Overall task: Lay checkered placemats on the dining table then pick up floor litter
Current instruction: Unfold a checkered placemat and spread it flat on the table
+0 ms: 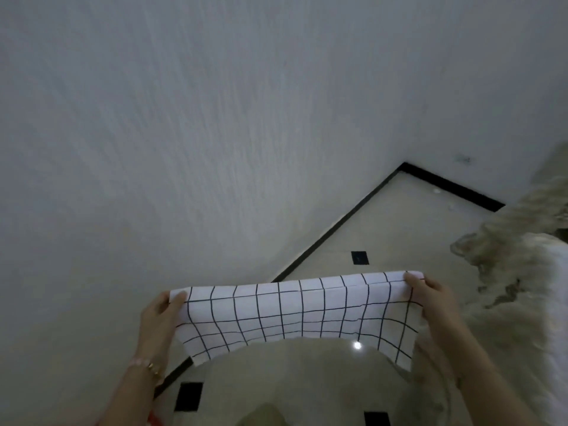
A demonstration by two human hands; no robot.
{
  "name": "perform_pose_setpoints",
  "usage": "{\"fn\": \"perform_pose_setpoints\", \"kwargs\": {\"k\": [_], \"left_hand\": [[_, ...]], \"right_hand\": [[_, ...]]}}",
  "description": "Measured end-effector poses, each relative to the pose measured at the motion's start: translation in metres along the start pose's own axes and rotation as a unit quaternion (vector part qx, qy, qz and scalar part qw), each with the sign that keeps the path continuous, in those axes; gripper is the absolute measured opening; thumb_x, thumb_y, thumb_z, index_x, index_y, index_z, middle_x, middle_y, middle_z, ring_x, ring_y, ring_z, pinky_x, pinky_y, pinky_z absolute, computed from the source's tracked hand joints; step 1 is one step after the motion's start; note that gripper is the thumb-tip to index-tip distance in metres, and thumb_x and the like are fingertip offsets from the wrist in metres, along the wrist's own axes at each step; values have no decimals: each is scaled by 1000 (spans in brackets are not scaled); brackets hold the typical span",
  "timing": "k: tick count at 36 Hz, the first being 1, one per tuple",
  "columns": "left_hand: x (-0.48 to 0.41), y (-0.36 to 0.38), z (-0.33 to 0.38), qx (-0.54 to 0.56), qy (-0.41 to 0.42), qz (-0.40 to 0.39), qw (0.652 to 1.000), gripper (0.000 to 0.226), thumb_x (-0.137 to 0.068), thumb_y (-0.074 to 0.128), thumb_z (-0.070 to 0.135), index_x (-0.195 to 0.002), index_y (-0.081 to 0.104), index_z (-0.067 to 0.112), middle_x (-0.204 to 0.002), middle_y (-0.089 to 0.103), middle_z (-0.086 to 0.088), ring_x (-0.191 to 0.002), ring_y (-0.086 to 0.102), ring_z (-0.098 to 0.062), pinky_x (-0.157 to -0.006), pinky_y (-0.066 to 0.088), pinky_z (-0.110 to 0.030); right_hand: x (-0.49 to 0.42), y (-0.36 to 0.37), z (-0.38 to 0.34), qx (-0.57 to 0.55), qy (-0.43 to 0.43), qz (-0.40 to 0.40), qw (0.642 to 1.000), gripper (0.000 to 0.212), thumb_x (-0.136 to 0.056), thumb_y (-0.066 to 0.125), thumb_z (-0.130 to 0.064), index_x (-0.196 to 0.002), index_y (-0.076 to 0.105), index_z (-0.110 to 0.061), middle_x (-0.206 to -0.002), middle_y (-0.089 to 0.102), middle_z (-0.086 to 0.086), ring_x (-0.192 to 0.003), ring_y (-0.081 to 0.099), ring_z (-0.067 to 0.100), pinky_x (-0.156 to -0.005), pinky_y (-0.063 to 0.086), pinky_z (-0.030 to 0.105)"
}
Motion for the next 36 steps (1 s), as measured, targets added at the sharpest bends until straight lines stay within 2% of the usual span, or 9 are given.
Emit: {"fn": "perform_pose_setpoints", "kwargs": {"k": [7, 13, 19, 22, 25, 29, 32, 33, 36], "left_hand": [[-99, 97, 23, -29, 17, -103, 994, 14, -89, 59, 15, -77, 66, 18, -80, 66, 0, -71, 57, -12, -63, 47, -27], [-184, 202, 59, -66, 35, -205, 976, 9, -89, 58, 14, -86, 65, 10, -86, 65, -10, -77, 57, -21, -67, 45, -30], [-228, 323, 152, -35, 110, -319, 941, 12, -90, 57, 16, -81, 64, 17, -84, 65, -6, -74, 57, -19, -66, 47, -29], [-222, 388, 202, 9, 132, -382, 915, 17, -91, 55, 16, -76, 64, 20, -81, 63, -3, -77, 57, -20, -60, 54, -29], [-196, 452, 248, 41, 154, -460, 874, 18, -91, 56, 20, -77, 67, 23, -81, 68, 4, -77, 61, -11, -55, 56, -17], [-141, 530, 287, 50, 185, -548, 814, 16, -90, 58, 27, -81, 70, 24, -81, 70, 8, -77, 64, -7, -66, 54, -29], [-93, 584, 292, 39, 200, -590, 781, 14, -88, 59, 31, -83, 71, 24, -87, 70, 3, -82, 64, -11, -72, 51, -32], [-76, 601, 289, 33, 201, -605, 770, 15, -88, 59, 32, -86, 71, 23, -89, 70, 2, -85, 64, -13, -73, 51, -32], [-23, 646, 279, -1, 199, -648, 736, 22, -90, 57, 29, -96, 69, 12, -99, 69, -12, -95, 61, -24, -84, 49, -43]], "right_hand": [[-47, -16, 13, -45, 45, 98, 993, 13, -87, 62, -25, -79, 68, -17, -84, 67, 13, -81, 61, 30, -79, 50, 41], [-75, -27, 14, -94, 71, 201, 973, 19, -88, 62, -20, -70, 70, -21, -75, 69, 2, -72, 63, 22, -65, 50, 31], [-72, -66, -35, -127, 44, 326, 936, 12, -87, 62, -27, -91, 70, -20, -81, 69, -2, -77, 64, 18, -61, 48, 29], [-47, -95, -67, -123, -5, 382, 916, 15, -87, 61, -30, -86, 72, -20, -75, 71, -1, -70, 66, 15, -57, 47, 28], [-17, -131, -88, -130, -45, 444, 886, 12, -87, 62, -30, -87, 72, -23, -75, 73, -10, -70, 68, 8, -60, 48, 24], [15, -172, -88, -161, -61, 511, 842, 19, -84, 64, -37, -90, 71, -19, -74, 70, -2, -71, 67, 18, -58, 56, 35], [31, -201, -71, -182, -60, 581, 791, 15, -86, 64, -31, -88, 71, -18, -72, 71, -3, -67, 67, 12, -53, 56, 28], [35, -210, -63, -183, -49, 602, 775, 15, -86, 64, -30, -90, 72, -18, -77, 73, -4, -71, 68, 11, -57, 57, 27], [50, -233, -34, -188, -6, 658, 729, 26, -87, 63, -27, -107, 69, -11, -114, 69, 8, -105, 63, 22, -94, 52, 41]]}}
Point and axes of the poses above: each hand's wrist, its own x-axis away from the middle knuckle, its own y-axis out of the palm, z = x × y, the point moved 4 cm from there along -x, towards the middle knuckle
